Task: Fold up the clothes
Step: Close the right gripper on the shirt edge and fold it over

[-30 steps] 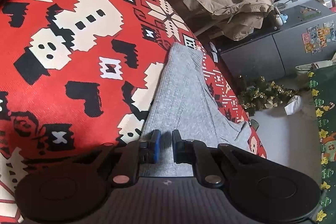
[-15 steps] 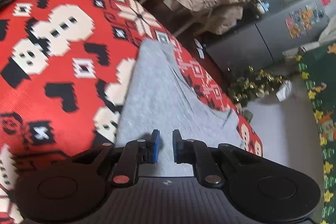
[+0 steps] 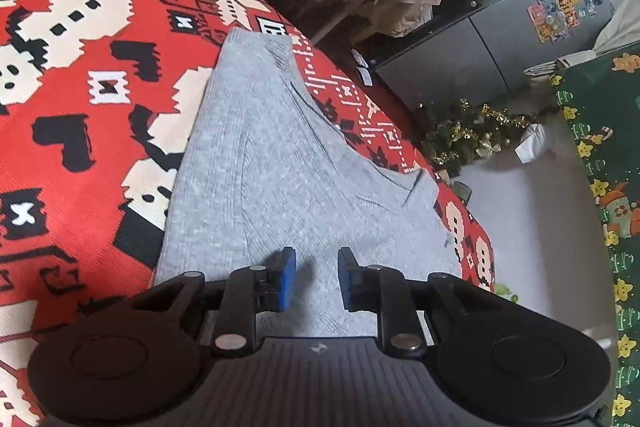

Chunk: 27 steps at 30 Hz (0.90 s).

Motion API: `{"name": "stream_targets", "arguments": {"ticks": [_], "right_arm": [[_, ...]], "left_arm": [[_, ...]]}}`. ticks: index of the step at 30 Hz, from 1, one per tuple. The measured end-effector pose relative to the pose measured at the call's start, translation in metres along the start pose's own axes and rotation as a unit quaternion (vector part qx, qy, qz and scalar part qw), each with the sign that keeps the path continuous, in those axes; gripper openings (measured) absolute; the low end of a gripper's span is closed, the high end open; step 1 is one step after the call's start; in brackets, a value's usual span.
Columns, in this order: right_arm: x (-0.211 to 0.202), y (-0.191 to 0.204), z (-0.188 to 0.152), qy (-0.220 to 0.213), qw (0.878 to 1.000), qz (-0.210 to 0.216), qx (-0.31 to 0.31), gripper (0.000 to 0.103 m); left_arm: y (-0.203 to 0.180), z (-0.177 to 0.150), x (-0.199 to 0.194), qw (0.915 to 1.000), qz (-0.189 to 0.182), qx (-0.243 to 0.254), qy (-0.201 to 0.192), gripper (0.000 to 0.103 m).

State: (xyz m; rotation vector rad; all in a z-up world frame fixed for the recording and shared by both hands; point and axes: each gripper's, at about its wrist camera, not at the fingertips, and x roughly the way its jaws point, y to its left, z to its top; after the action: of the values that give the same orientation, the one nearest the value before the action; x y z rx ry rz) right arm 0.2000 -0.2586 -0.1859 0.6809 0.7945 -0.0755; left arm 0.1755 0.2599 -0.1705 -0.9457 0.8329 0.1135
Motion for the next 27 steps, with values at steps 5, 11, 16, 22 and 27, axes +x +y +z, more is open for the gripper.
{"name": "stream_targets", "arguments": {"ticks": [5,11,16,22,27], "right_arm": [[0.011,0.02,-0.009,-0.002,0.997,-0.038,-0.063,0.041],[0.025,0.051,-0.032,0.001,0.978,-0.108,-0.179,0.016],[0.02,0.062,-0.043,-0.011,0.967,-0.131,-0.219,0.003],[0.003,0.045,-0.035,-0.016,0.981,-0.096,-0.17,0.004],[0.002,0.04,-0.035,-0.011,0.984,-0.091,-0.15,0.021]], "left_arm": [[0.001,0.0,-0.001,1.0,0.002,-0.003,-0.002,0.021],[0.004,0.0,0.002,0.9999,0.007,-0.008,0.001,0.021],[0.011,-0.006,0.003,0.9998,0.013,-0.012,0.005,0.021],[0.014,-0.008,-0.004,0.9995,-0.004,-0.032,-0.001,0.021],[0.012,-0.008,-0.005,0.9994,-0.004,-0.033,-0.005,0.021]]}}
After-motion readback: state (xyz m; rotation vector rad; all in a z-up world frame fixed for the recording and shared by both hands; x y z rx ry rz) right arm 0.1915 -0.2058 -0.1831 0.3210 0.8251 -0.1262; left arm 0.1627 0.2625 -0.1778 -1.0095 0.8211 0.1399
